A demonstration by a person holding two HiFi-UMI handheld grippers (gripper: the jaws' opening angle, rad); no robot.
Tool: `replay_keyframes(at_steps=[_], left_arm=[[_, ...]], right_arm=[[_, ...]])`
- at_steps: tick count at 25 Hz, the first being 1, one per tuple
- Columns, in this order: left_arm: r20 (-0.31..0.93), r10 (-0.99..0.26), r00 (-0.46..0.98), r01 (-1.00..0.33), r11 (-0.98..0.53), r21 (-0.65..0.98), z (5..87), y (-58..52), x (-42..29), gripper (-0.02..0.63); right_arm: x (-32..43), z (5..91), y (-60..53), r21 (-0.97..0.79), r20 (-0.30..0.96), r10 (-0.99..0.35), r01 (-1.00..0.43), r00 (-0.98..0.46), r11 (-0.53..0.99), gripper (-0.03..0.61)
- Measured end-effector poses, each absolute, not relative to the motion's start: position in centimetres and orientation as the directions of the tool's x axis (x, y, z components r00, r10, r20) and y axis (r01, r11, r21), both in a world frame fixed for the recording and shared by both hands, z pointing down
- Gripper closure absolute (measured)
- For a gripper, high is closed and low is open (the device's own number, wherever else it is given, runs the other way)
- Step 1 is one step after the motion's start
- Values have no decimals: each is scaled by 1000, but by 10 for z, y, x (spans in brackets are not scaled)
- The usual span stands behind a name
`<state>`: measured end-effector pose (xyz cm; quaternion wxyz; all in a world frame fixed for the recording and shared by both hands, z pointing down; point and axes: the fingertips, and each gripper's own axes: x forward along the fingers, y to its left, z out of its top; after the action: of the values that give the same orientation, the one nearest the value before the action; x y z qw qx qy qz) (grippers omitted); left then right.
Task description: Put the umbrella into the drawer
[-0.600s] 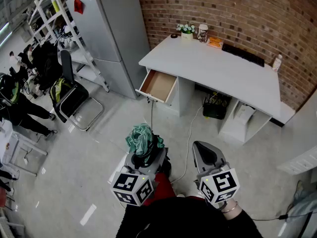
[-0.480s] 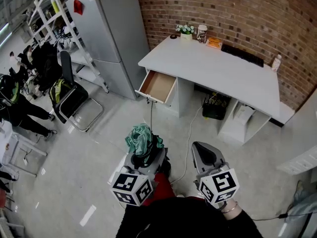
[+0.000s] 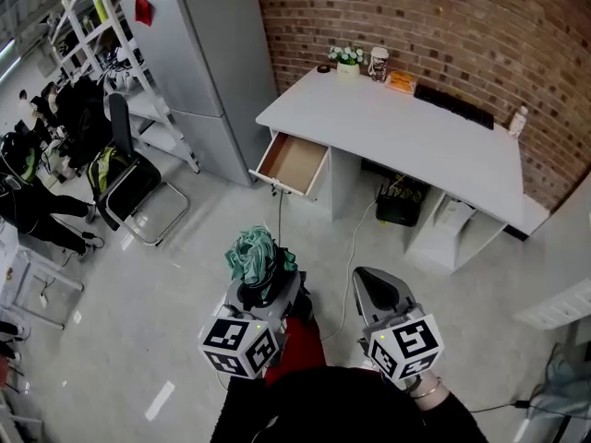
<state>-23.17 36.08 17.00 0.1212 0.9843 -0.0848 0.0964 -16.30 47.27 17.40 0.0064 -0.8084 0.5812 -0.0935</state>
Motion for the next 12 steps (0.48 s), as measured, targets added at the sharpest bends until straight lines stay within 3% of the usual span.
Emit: replay_keyframes(at_steps=[12], left_arm=[[260,-115,959,-186,-946,267,200,253,-158,377]], right_arm=[[-95,188,366,-130,182,-932,-932,312,-338,577]])
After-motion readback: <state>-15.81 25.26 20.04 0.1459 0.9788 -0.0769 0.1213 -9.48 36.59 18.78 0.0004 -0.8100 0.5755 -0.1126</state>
